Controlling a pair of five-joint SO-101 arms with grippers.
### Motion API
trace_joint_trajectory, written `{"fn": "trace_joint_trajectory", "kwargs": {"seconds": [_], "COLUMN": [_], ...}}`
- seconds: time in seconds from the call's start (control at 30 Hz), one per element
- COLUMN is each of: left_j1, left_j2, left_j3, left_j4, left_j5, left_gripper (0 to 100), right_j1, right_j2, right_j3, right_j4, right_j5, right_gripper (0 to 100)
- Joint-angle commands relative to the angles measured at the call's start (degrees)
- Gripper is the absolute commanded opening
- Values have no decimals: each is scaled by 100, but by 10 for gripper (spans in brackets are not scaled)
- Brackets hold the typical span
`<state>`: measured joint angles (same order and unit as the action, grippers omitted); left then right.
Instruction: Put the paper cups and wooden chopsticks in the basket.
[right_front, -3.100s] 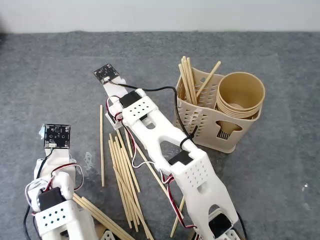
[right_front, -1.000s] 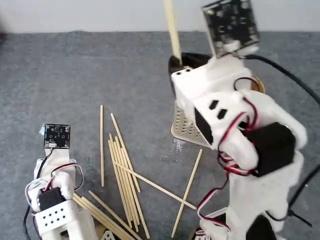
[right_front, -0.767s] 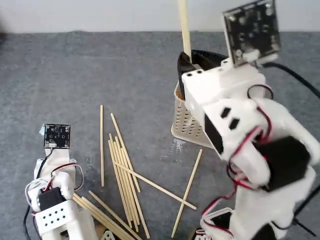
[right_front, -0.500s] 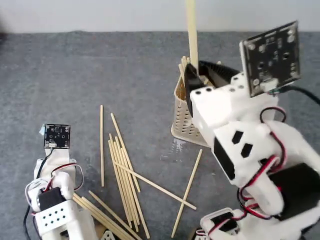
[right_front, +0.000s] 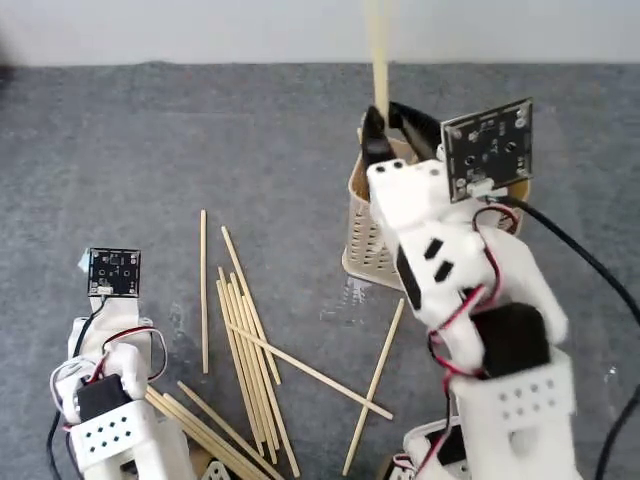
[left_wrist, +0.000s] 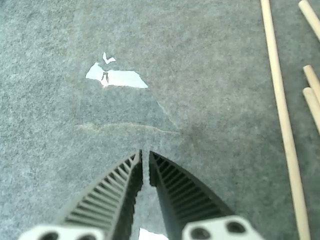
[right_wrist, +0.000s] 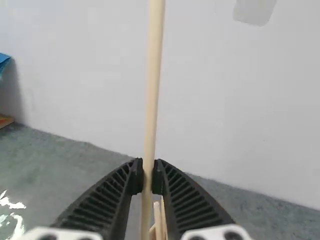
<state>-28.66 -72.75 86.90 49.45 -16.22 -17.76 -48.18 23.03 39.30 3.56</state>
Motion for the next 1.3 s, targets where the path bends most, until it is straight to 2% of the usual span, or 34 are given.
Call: {"fn": "trace_joint_trajectory", "kwargs": {"seconds": [0.0,0.1,0.23,0.43,0.57,0.77,1.03,1.27], "left_j1": [44,44,44,44,44,44,0,-413], "left_j2": [-53,-53,-53,-53,-53,-53,-62,-62], "left_j3": [-40,-40,-40,-40,-40,-40,-66,-154], "left_j4": [-114,-114,-114,-114,-114,-114,-114,-114], "left_j5": [-53,-53,-53,-53,-53,-53,-53,-35], "left_gripper": [26,26,26,26,26,26,25,26], "right_j1": [435,629,646,602,593,119,-1235,-2026], "right_j2": [-136,-136,-136,-180,-268,-725,-673,400], "right_j3": [941,1705,2092,2092,1987,1538,853,826], "right_j4": [-1314,-1974,-2158,-1956,-1877,-690,1596,2290], "right_j5": [53,62,62,18,26,18,0,-774], "right_gripper": [8,8,17,209,199,162,162,162]}}
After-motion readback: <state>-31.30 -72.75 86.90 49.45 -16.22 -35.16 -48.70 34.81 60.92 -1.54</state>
